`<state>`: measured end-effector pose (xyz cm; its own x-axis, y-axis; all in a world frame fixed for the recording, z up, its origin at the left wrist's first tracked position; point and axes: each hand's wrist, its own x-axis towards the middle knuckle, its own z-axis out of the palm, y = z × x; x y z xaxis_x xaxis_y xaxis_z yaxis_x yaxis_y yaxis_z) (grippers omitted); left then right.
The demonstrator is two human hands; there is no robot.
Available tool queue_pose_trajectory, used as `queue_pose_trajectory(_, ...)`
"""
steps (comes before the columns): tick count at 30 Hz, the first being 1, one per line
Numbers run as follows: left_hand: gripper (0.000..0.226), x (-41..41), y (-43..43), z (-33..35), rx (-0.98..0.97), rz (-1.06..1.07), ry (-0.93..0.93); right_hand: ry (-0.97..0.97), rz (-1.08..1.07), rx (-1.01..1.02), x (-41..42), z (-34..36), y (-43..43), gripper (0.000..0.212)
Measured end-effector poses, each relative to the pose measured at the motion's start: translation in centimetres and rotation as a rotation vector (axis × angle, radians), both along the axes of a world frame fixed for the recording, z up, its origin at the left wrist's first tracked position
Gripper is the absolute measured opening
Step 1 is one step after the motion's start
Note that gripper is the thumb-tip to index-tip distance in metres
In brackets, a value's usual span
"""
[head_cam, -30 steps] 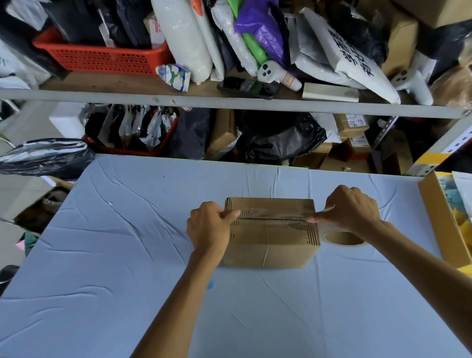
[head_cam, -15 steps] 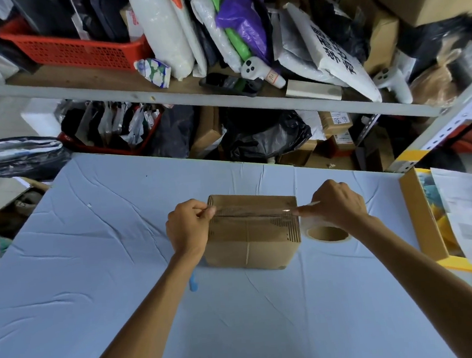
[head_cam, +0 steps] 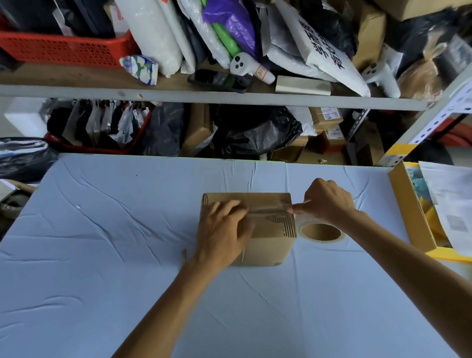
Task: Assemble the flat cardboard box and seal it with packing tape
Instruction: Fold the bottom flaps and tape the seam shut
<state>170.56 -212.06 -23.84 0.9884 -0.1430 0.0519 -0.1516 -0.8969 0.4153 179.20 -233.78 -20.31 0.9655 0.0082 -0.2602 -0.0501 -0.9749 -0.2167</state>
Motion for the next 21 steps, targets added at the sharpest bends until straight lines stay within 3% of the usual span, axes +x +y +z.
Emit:
queue_pose_trajectory(3,0.076,-1.1,-0.3,-1.2,0.172,-0.073,0.058,-0.038,0.014,-0.001,-0.3,0.1,0.2,0.058)
queue_pose_trajectory(6,0.076,-0.1,1.0,-1.0,0.249,-0.142,0.062,-0.049,0.007,0.029,-0.6,0.5,0.3,0.059)
queue_pose_trajectory(9,0.053,1.4,2.4,0.5,0.201,-0.194,0.015,-0.095,-0.038,0.112,-1.1,0.8,0.3,0.064)
queue_pose_trajectory(12,0.055,2.1,2.8,1.9,0.083,-0.272,0.105,-0.108,0.016,0.250,-1.9,1.5,0.5,0.046)
queue_pose_trajectory(15,0.061,1.5,2.3,2.5,0.175,-0.321,0.139,-0.056,0.110,0.373,-2.3,1.7,-0.5,0.017)
queue_pose_trajectory(18,0.063,0.4,1.6,1.7,0.264,-0.330,0.137,-0.003,0.152,0.365,-2.0,1.0,-2.0,0.012)
queue_pose_trajectory(21,0.065,-0.4,0.8,0.9,0.359,-0.350,0.003,0.021,0.174,0.383,-2.0,0.6,-2.5,0.013)
